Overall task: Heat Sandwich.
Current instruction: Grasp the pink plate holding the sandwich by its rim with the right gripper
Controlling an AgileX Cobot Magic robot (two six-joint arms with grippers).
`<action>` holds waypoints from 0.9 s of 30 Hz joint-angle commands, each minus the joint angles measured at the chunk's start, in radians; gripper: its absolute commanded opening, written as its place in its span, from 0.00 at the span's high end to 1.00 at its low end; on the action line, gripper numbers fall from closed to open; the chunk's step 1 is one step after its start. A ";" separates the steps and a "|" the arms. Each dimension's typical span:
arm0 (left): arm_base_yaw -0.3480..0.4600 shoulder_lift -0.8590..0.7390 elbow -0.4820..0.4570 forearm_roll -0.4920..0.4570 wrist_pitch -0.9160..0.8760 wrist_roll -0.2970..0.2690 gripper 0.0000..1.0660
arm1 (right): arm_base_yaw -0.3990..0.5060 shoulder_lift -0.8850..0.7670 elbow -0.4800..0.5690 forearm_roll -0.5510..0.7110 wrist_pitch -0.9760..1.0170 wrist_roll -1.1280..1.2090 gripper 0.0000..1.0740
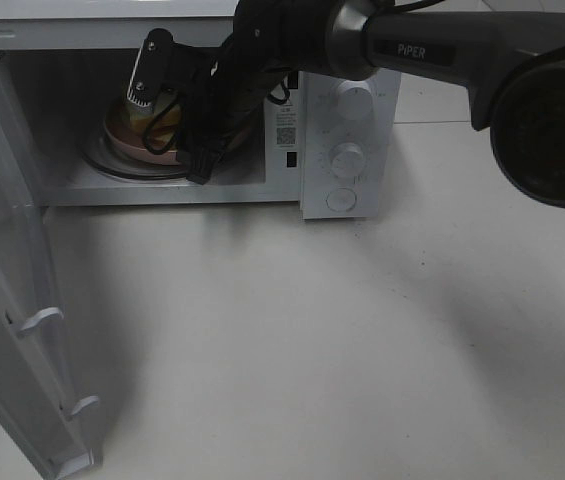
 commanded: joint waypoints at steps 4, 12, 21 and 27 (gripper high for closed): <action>0.004 -0.006 0.002 -0.006 -0.017 -0.002 0.27 | -0.004 0.053 -0.077 0.011 0.048 -0.009 0.47; 0.004 -0.006 0.002 -0.006 -0.017 -0.002 0.27 | -0.016 0.070 -0.080 0.019 0.054 -0.040 0.47; 0.004 -0.006 0.002 -0.006 -0.017 -0.002 0.27 | -0.027 0.089 -0.080 0.021 0.021 -0.046 0.47; 0.004 -0.006 0.002 -0.006 -0.017 -0.002 0.27 | -0.036 0.115 -0.080 0.022 0.023 -0.049 0.47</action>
